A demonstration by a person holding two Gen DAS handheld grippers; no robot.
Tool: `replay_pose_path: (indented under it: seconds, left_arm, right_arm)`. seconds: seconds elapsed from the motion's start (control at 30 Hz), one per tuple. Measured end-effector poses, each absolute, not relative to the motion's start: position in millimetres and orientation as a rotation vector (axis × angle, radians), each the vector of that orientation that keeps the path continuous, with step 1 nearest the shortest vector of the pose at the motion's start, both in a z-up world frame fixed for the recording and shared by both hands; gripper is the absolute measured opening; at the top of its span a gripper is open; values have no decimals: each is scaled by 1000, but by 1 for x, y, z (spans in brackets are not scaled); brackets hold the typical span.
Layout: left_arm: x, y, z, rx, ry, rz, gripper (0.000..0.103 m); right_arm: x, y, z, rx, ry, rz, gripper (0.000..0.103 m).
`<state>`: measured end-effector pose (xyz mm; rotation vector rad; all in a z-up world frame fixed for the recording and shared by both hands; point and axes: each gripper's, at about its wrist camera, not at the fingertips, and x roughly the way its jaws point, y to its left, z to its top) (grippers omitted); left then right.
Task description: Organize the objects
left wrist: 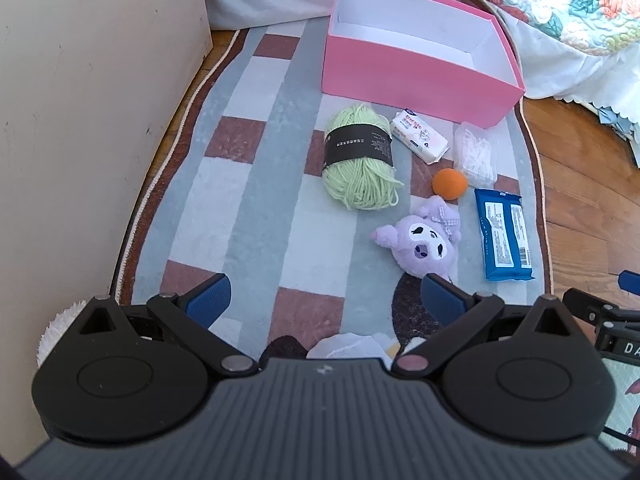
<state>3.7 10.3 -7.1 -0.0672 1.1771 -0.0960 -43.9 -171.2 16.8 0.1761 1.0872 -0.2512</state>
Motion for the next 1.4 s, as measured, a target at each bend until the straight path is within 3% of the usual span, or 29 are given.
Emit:
replay_pose_path:
  seconds: [1.4]
  left_arm:
    - [1,-3,-10,70,1196,-207,103]
  right_arm:
    - [-43,-163,9,164,1148,-200,99]
